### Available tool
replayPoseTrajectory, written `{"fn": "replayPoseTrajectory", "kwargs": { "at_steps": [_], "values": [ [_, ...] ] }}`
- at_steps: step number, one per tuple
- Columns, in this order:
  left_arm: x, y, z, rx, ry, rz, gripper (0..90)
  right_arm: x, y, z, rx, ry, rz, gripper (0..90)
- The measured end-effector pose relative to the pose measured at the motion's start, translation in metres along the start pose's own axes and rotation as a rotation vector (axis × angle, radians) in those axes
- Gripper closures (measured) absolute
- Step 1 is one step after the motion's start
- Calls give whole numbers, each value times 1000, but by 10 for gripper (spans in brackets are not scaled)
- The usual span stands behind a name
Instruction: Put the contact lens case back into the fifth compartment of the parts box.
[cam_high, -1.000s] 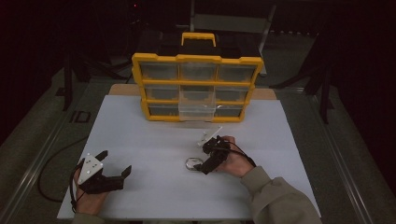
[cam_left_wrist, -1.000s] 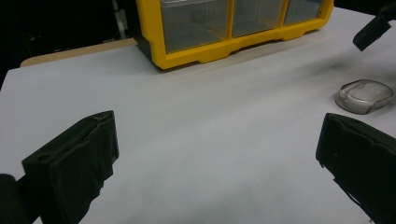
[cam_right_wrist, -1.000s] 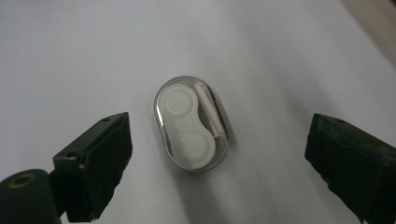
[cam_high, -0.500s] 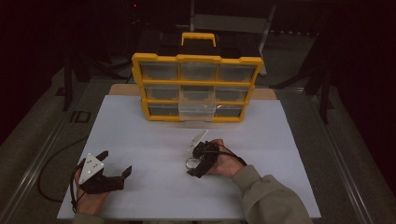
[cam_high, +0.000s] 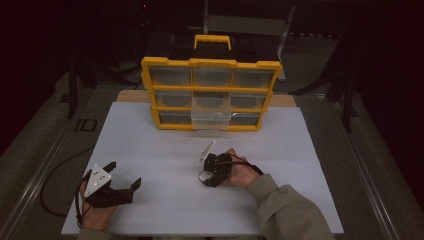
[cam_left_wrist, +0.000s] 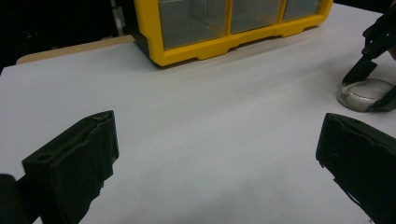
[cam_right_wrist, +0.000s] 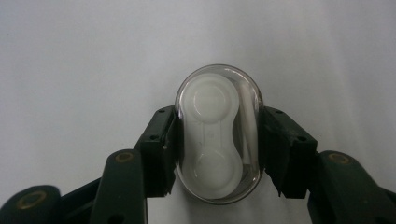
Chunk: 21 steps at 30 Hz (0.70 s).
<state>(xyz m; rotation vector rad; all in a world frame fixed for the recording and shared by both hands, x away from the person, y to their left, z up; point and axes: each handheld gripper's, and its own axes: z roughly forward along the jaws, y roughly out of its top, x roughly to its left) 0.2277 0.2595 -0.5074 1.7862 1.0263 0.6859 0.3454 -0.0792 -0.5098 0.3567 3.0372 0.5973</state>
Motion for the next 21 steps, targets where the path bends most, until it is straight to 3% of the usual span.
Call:
{"fn": "replayPoseTrajectory", "kwargs": {
  "at_steps": [21],
  "values": [
    [-1,0,1,2,3,2,0,-5,-2,-18,-43,19,101,489]
  ]
}}
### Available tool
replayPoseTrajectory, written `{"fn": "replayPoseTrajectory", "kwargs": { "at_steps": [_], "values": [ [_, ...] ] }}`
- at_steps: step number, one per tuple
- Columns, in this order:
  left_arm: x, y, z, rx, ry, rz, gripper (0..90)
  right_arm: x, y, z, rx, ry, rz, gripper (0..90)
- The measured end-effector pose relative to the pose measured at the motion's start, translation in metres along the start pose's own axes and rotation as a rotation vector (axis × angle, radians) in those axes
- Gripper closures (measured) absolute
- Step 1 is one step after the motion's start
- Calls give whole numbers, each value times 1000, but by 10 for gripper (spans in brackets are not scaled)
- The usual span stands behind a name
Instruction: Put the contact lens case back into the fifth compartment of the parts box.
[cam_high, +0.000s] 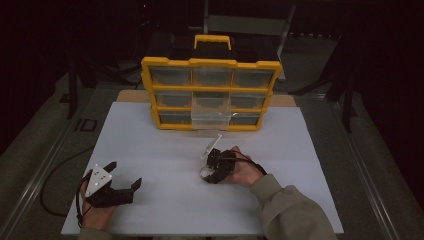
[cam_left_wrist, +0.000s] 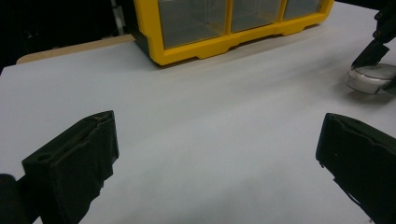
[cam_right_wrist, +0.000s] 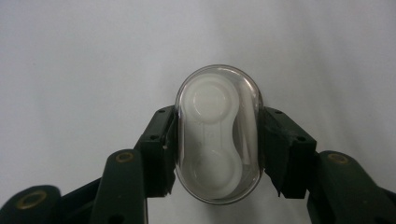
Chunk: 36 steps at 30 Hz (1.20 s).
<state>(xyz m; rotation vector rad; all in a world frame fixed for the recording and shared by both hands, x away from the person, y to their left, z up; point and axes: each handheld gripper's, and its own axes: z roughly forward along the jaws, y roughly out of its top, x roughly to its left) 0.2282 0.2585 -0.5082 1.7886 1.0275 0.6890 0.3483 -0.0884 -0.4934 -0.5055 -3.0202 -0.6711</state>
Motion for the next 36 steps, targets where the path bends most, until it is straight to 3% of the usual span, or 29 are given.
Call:
{"fn": "replayPoseTrajectory", "kwargs": {
  "at_steps": [36],
  "values": [
    [0,0,0,-3,-1,1,0,-1,17,-32,-20,-16,3,488]
  ]
}}
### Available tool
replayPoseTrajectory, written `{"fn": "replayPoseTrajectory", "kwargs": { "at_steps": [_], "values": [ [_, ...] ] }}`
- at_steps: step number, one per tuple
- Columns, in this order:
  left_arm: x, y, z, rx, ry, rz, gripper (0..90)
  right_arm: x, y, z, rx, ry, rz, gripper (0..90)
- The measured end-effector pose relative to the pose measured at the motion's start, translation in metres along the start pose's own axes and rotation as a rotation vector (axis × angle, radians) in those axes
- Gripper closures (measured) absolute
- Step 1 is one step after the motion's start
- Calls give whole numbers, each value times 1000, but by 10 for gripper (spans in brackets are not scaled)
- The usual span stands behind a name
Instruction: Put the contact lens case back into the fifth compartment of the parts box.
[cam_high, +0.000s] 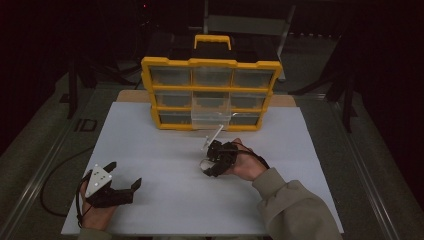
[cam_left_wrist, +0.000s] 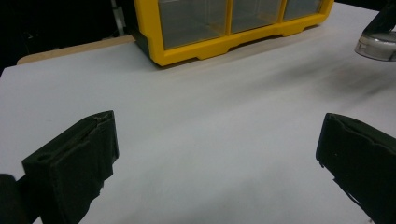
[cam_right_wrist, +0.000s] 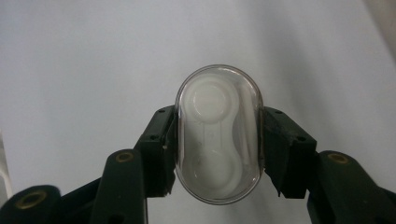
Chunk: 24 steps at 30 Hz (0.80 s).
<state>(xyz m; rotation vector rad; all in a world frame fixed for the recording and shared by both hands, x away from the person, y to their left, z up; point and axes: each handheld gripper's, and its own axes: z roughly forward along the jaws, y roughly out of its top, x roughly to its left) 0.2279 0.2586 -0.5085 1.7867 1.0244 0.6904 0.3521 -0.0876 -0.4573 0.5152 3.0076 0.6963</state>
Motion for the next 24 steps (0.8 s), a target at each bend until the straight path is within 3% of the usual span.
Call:
{"fn": "replayPoseTrajectory", "kwargs": {
  "at_steps": [24],
  "values": [
    [-1,0,0,-11,-3,1,0,-3,12,-24,-16,-9,-14,488]
  ]
}}
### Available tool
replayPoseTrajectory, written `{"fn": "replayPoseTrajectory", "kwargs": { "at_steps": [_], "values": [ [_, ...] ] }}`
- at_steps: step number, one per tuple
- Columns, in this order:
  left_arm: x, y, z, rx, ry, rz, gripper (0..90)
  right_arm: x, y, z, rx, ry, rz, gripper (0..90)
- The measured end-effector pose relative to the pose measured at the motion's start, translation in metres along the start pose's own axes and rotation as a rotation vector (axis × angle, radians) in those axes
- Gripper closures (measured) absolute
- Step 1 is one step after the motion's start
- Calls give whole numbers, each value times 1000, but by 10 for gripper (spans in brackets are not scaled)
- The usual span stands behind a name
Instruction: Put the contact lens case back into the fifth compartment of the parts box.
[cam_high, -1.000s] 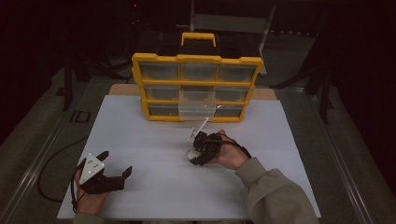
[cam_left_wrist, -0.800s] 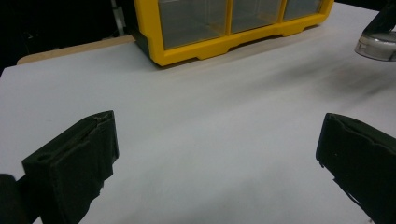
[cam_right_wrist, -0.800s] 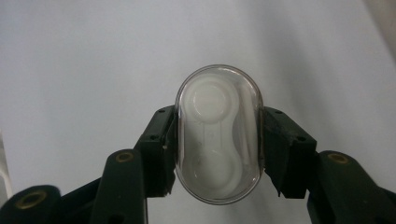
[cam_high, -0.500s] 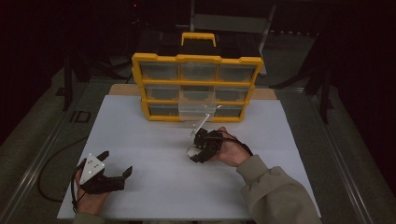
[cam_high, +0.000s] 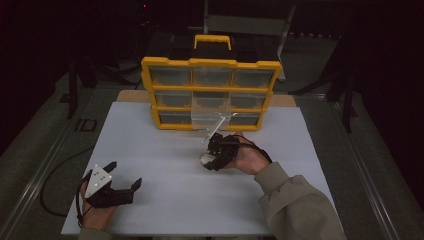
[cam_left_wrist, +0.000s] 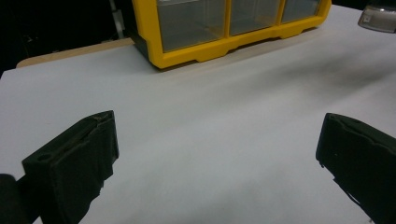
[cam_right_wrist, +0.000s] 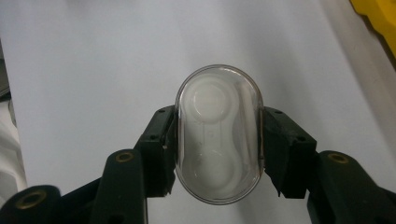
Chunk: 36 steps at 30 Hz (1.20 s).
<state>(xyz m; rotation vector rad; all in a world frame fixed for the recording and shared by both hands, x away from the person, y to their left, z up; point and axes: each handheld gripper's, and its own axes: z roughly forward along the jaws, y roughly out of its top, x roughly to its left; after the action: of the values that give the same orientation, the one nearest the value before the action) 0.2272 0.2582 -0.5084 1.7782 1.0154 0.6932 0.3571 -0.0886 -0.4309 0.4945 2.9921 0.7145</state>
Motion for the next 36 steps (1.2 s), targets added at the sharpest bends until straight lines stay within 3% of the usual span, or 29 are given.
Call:
{"fn": "replayPoseTrajectory", "kwargs": {
  "at_steps": [36],
  "values": [
    [-1,0,-1,-16,-4,9,0,-7,24,-37,-31,-18,-30,489]
  ]
}}
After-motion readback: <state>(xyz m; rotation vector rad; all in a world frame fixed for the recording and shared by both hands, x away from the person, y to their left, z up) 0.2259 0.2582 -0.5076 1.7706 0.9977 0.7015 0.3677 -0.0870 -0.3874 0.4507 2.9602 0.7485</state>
